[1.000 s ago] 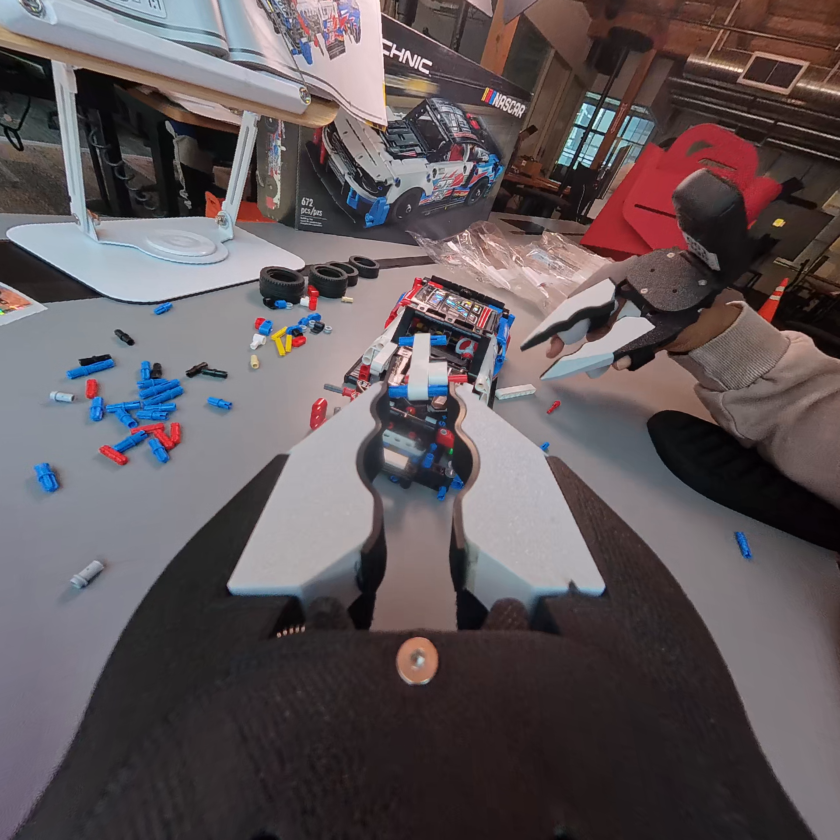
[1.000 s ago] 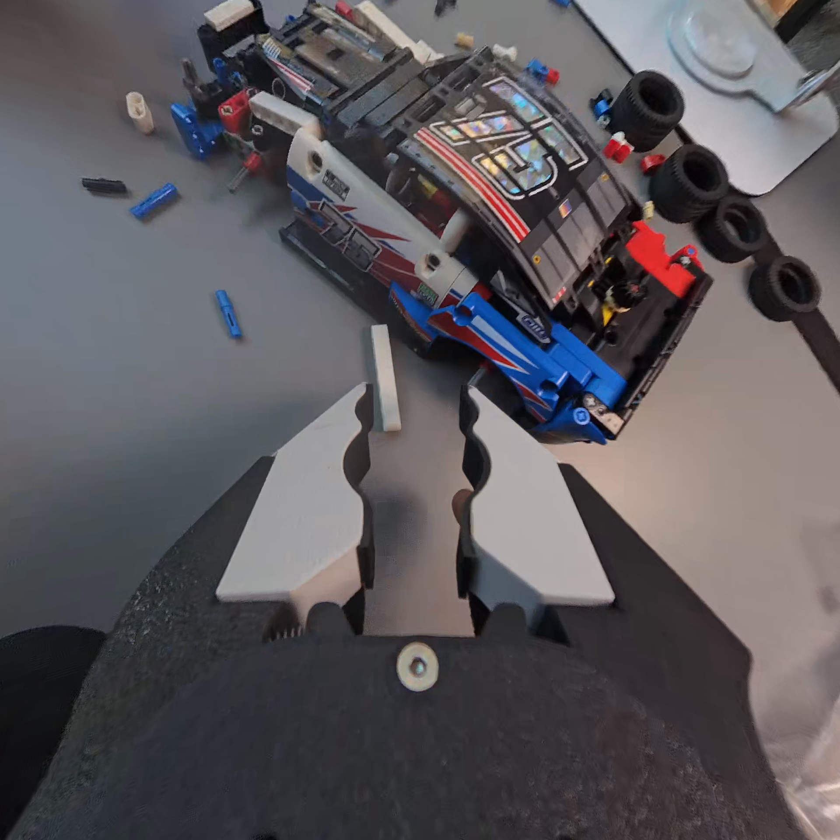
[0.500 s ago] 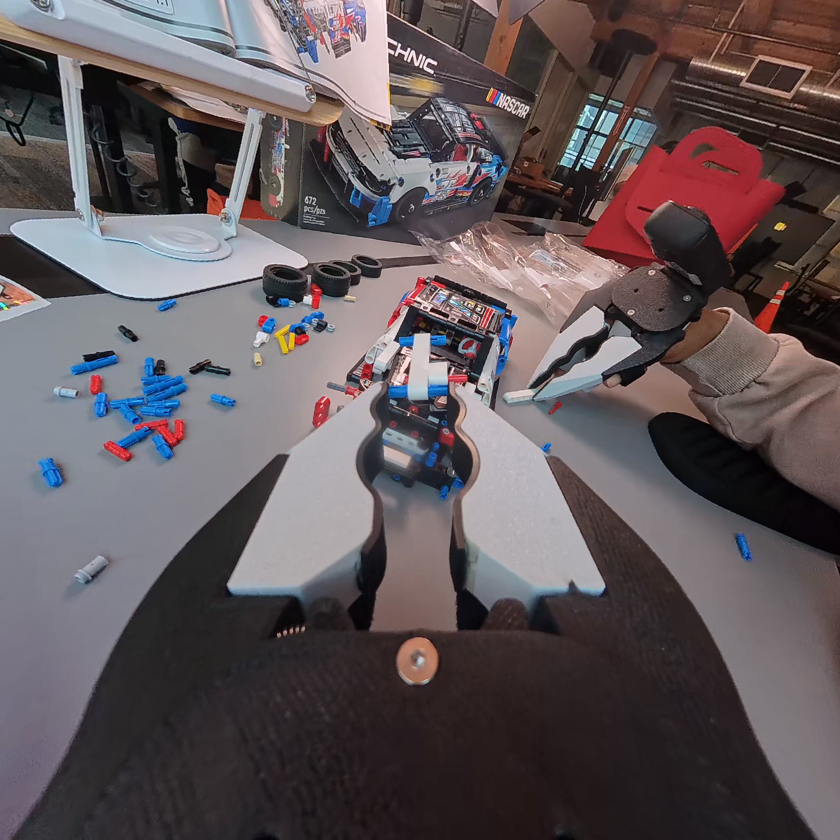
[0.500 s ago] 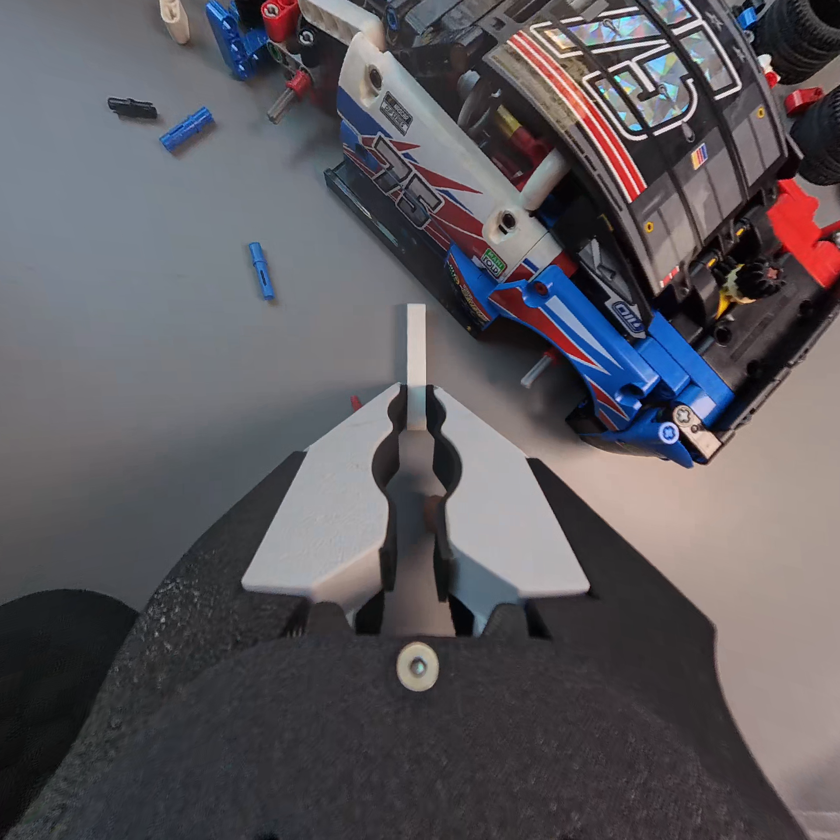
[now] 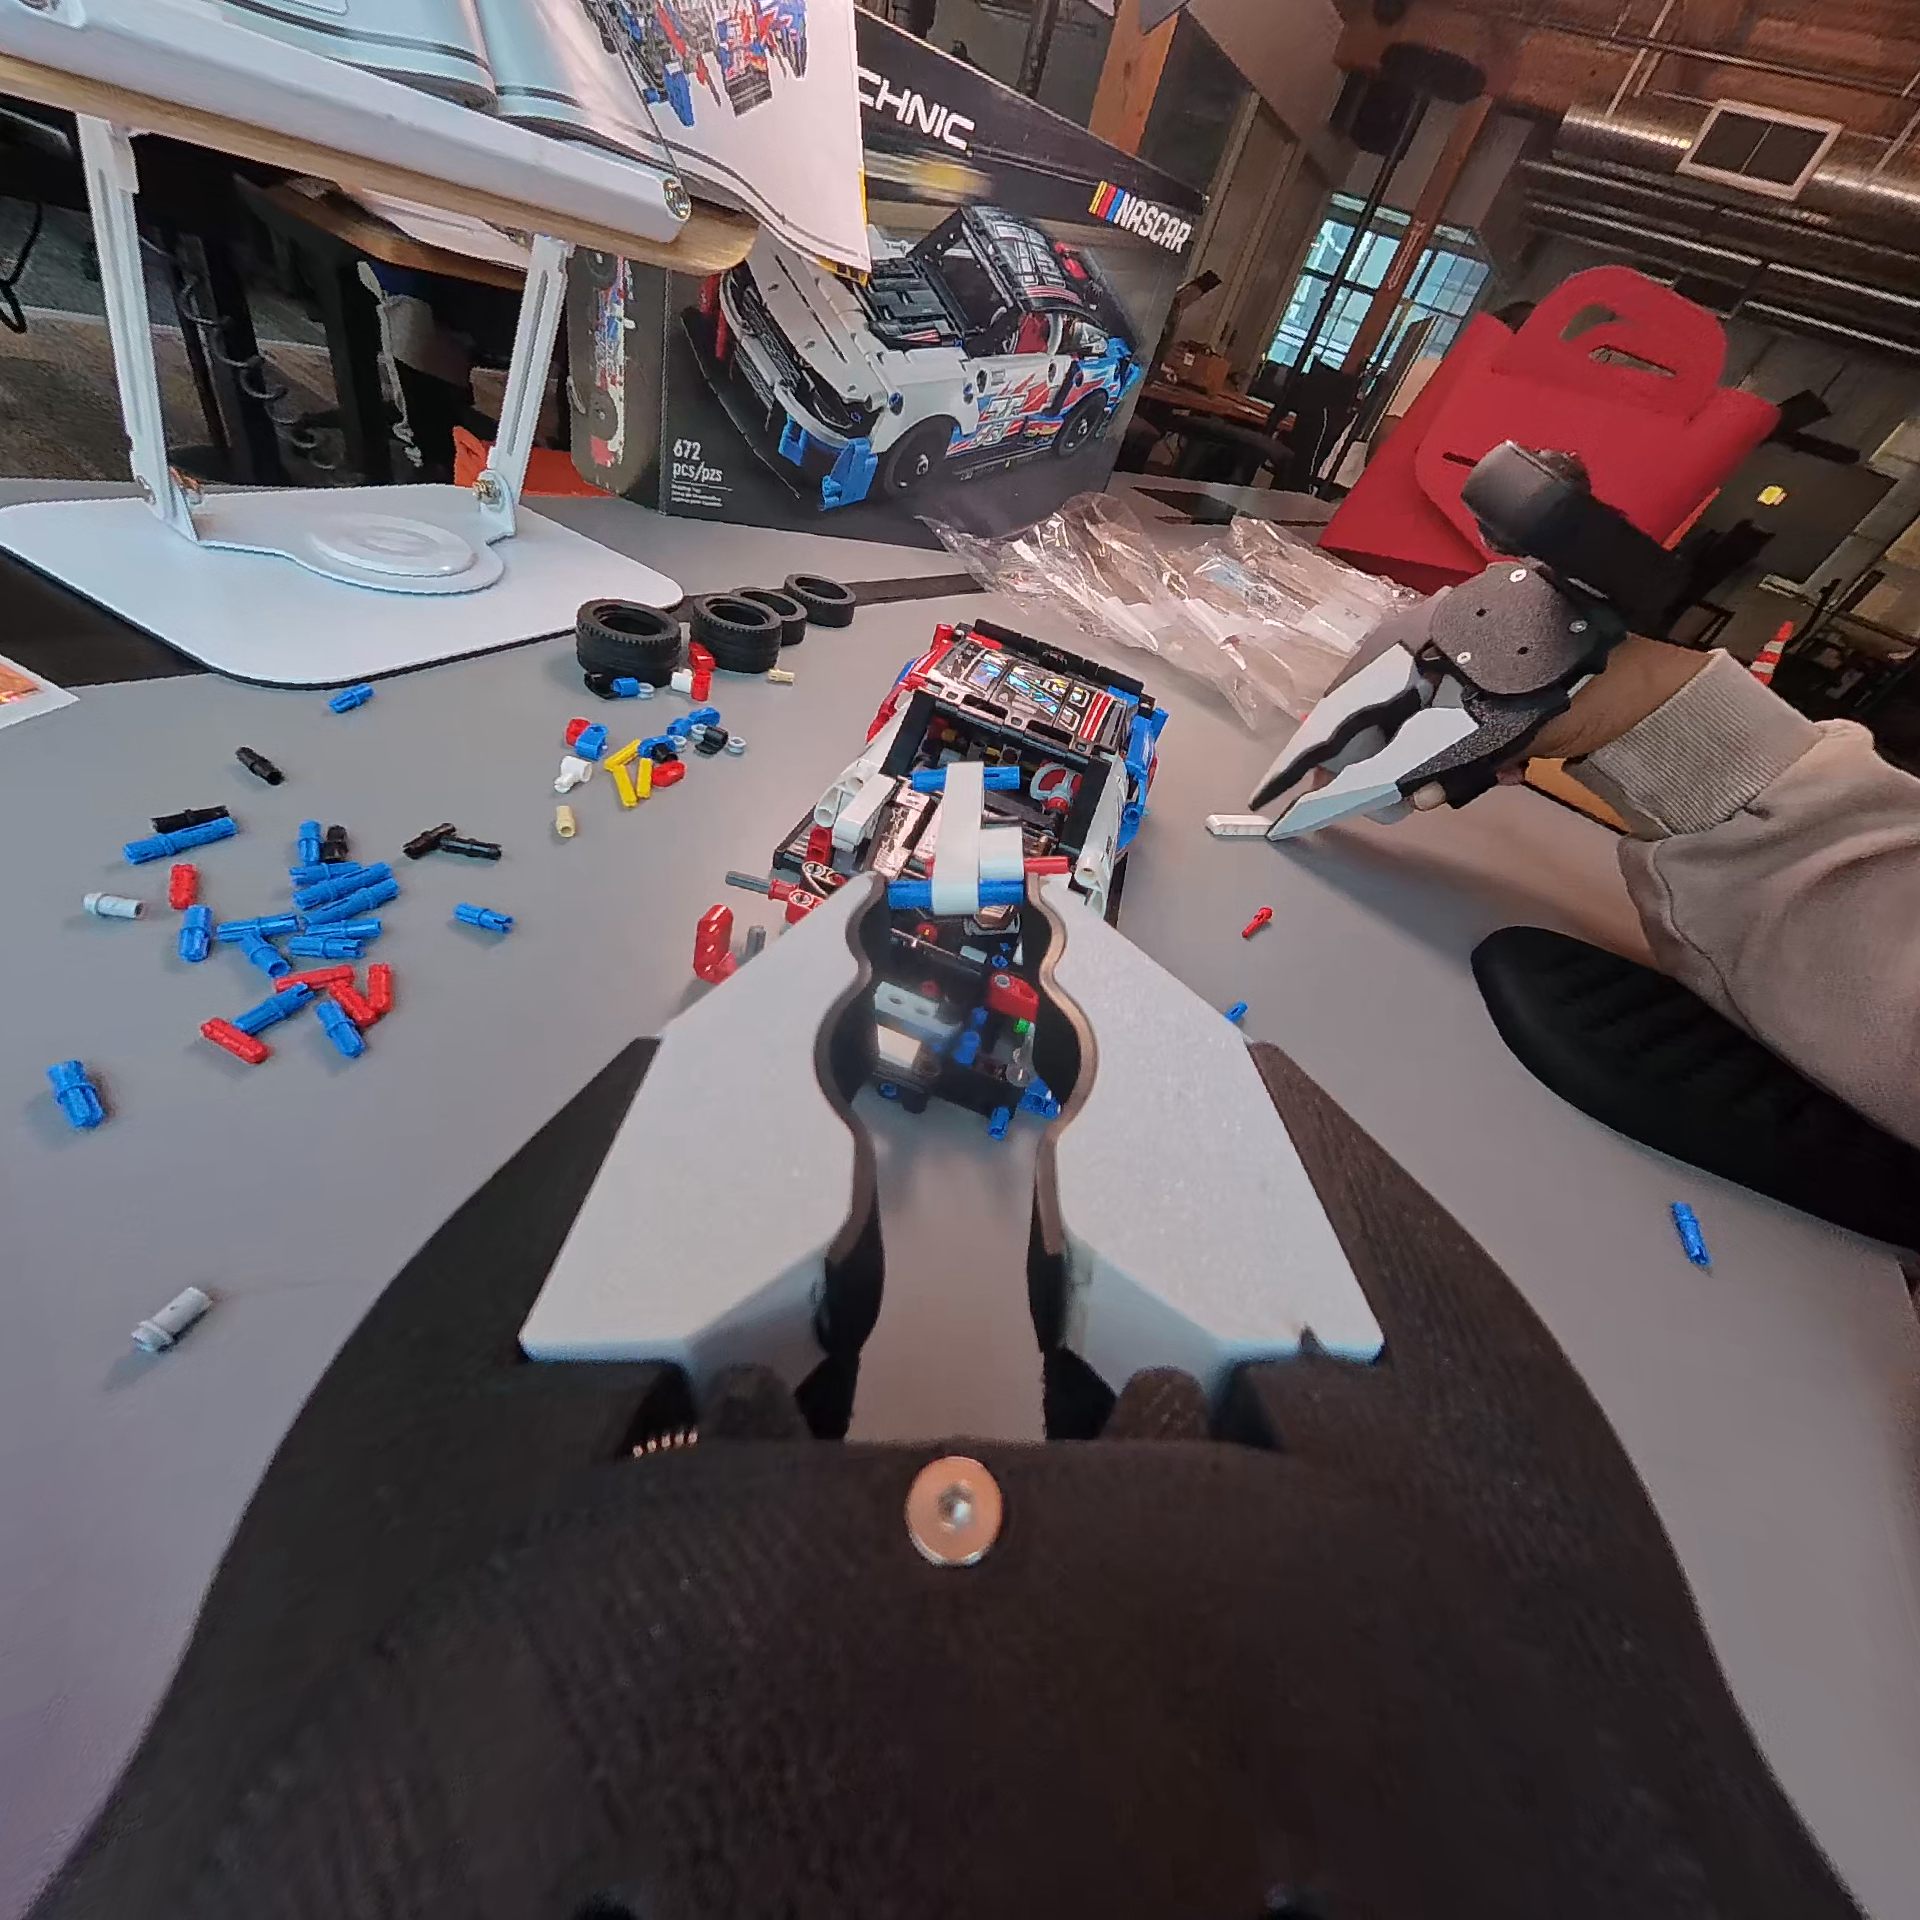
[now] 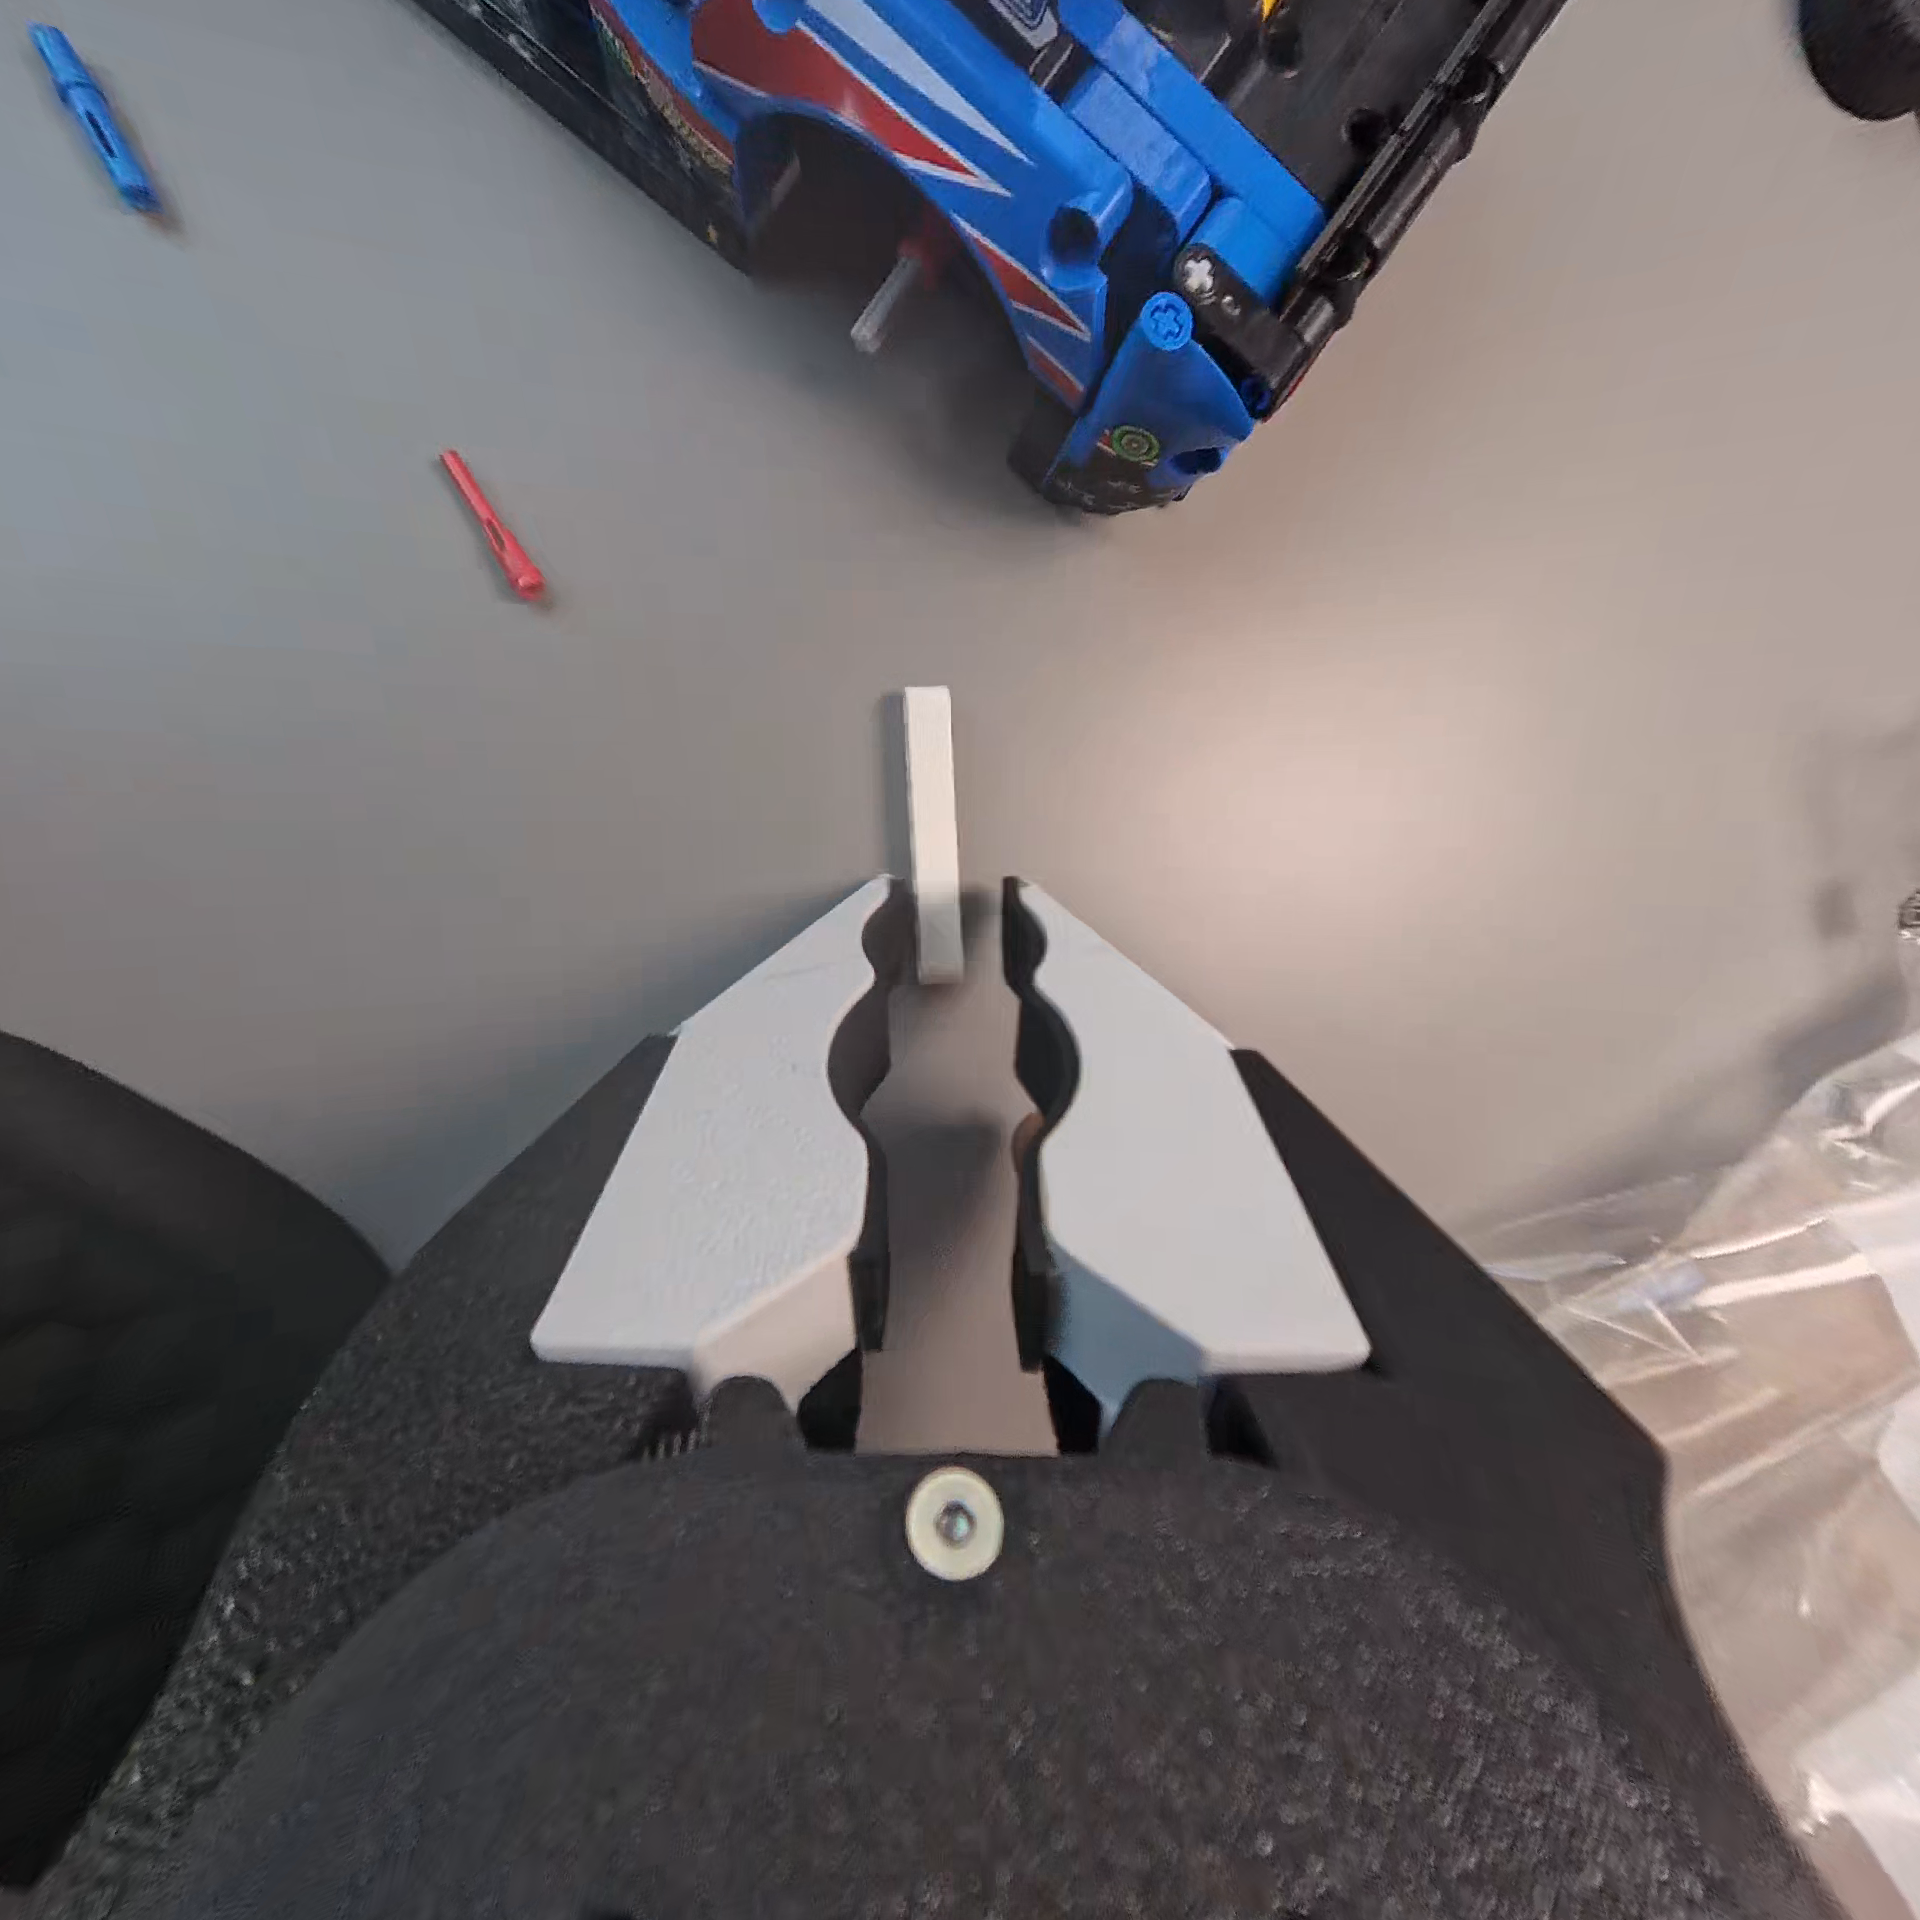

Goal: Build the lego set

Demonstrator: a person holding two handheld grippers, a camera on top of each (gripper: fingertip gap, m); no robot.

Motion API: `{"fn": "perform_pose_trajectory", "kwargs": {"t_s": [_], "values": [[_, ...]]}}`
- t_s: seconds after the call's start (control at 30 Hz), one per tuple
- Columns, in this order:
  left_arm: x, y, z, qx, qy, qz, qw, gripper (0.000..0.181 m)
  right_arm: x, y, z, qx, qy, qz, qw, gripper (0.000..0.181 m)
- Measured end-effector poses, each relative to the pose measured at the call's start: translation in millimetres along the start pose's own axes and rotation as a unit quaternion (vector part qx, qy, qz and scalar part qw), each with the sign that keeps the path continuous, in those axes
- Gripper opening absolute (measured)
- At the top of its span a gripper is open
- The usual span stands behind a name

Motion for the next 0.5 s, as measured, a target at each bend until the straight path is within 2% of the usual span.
{"fn": "perform_pose_trajectory", "kwargs": {"t_s": [0.03, 0.13, 0.2, 0.27, 0.4, 0.43, 0.5], "values": [[0.1, -0.4, -0.5, -0.002, -0.001, 0.002, 1.000, 0.022, 2.7, -1.5, 5.0, 0.008, 0.013, -0.004, 1.000, 0.025], [0.9, -2.0, -0.3, 0.001, -0.001, 0.004, 1.000, 0.022, 13.4, -33.3, 30.3, 0.042, 0.071, 0.061, 0.995, 0.023], [1.0, -2.7, -0.4, 0.003, -0.001, 0.005, 1.000, 0.022, 8.5, -57.9, 36.7, 0.075, 0.060, 0.102, 0.990, 0.022], [1.0, -2.5, -0.5, 0.002, -0.001, 0.004, 1.000, 0.022, -3.8, -69.0, 38.3, 0.090, 0.034, 0.114, 0.989, 0.022], [2.1, -1.4, 1.8, -0.003, 0.002, 0.005, 1.000, 0.022, -22.0, -77.8, 35.5, 0.089, -0.004, 0.138, 0.986, 0.010], [2.4, -1.2, 2.6, -0.004, 0.003, 0.005, 1.000, 0.022, -21.8, -80.3, 36.9, 0.088, 0.000, 0.146, 0.985, 0.003], [2.8, -0.9, 3.8, -0.005, 0.005, 0.004, 1.000, 0.022, -19.1, -76.5, 34.4, 0.091, -0.009, 0.134, 0.987, 0.002]]}}
Point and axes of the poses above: each gripper's, where its closed fingertips meet, x back along the fingers, z out of its top, y = z × x across the jaws, the point moved 4 cm from there along x, back along the fingers, and after that the axes turned 15 degrees about -x, right-handed, at the moved point
